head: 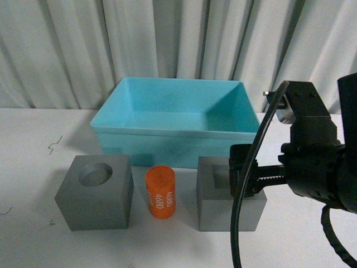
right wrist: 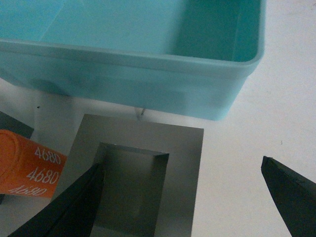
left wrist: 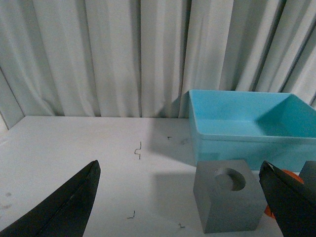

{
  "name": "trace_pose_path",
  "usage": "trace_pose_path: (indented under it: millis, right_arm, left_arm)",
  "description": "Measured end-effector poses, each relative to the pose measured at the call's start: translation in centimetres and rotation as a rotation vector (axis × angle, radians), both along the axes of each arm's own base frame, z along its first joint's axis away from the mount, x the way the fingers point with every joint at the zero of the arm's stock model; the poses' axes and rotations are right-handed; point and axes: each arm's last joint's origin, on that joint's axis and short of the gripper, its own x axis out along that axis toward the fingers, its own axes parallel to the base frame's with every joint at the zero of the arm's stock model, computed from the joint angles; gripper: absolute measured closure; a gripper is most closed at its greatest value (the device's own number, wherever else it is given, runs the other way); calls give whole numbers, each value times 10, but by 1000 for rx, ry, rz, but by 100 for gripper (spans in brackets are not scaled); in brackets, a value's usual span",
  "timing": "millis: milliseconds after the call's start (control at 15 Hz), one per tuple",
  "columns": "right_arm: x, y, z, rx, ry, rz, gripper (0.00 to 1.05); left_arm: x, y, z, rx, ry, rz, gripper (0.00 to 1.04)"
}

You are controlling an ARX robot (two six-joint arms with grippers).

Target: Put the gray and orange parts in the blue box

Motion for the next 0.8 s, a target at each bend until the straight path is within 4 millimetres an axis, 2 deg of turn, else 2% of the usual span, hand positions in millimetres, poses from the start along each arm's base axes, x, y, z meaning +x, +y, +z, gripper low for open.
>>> trace_pose_path:
  millis: [333, 400, 533, 600, 667, 733, 800]
  right_arm:
    - [6, 9, -12, 4, 67, -29, 6]
    - [6, 9, -15, 15, 88, -43, 9]
    - [7, 8, -20, 37, 124, -76, 29]
    - [9, 7, -21, 69, 138, -106, 51]
    - [9, 7, -21, 91, 138, -120, 81]
    - [-3, -5, -12, 102, 137, -134, 86]
    - [-20, -33, 54, 169, -17, -145, 86]
  left_arm:
    - [0, 0, 0, 0, 0, 0, 7]
    - [0, 0, 0, 0, 0, 0, 7]
    - [0, 0, 0, 0, 0, 0, 7]
    - [0, 0, 0, 0, 0, 0, 7]
    - [0, 0, 0, 0, 0, 0, 7]
    - [0, 0, 0, 0, 0, 0, 7]
    - [0, 0, 0, 0, 0, 0, 7]
